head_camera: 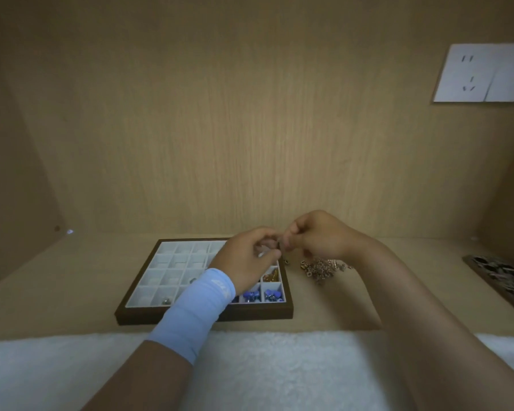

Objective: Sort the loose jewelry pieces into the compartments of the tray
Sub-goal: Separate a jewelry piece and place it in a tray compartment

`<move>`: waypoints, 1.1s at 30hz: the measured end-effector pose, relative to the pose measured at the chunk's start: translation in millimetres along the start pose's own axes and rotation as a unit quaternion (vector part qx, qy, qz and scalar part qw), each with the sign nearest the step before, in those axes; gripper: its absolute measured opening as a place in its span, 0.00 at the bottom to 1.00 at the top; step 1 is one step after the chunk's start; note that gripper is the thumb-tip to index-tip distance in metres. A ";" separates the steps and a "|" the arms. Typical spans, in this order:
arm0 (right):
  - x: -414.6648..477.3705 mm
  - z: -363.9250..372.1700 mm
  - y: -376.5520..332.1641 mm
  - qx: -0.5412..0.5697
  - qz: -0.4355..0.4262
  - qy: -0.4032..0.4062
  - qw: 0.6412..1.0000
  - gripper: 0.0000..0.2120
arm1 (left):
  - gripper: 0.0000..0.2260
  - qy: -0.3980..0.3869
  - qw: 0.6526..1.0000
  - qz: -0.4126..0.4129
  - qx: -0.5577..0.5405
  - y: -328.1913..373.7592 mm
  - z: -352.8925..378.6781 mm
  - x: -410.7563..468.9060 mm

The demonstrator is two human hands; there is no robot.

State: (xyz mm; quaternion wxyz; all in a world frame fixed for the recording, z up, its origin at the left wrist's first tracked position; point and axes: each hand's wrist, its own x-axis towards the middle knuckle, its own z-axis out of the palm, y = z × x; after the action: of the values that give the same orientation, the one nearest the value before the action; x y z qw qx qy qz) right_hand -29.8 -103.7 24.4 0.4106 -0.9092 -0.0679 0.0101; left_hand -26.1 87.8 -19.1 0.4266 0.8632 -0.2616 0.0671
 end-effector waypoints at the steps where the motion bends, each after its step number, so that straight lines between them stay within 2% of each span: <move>1: -1.9 -0.3 -4.0 0.034 -0.003 -0.001 0.999 0.03 | 0.12 0.013 1.000 -0.001 -0.029 2.1 -1.0 0.1; 5: -7.9 1.5 -18.5 0.123 -0.019 -0.010 0.992 0.04 | 0.07 0.092 0.993 -0.009 -0.072 9.2 -13.4 0.1; 8: -8.7 9.0 -29.2 0.180 -0.028 -0.002 0.983 0.04 | 0.05 0.108 0.990 -0.020 -0.085 11.5 -29.9 -2.3; 14: -9.5 35.8 -49.0 0.220 -0.023 -0.023 0.975 0.10 | 0.02 0.076 0.993 -0.041 -0.077 2.0 -63.4 -22.0; 24: -15.1 83.5 -71.2 0.213 -0.029 -0.059 0.975 0.04 | 0.06 0.007 0.995 -0.054 -0.084 -25.5 -107.4 -58.8; 30: -15.9 106.5 -80.0 0.232 -0.028 -0.017 0.972 0.04 | 0.04 -0.009 0.998 -0.057 -0.021 -30.6 -127.1 -62.2; 33: -9.1 118.9 -85.2 0.197 -0.056 -0.008 0.979 0.02 | 0.02 -0.020 0.996 -0.088 0.004 -36.0 -138.7 -65.5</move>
State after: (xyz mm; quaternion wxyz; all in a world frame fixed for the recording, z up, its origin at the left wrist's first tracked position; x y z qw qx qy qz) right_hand -57.4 39.5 9.1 0.5807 -0.8054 -0.1184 0.0074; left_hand -48.9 238.6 20.4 0.4222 0.8857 -0.1923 0.0134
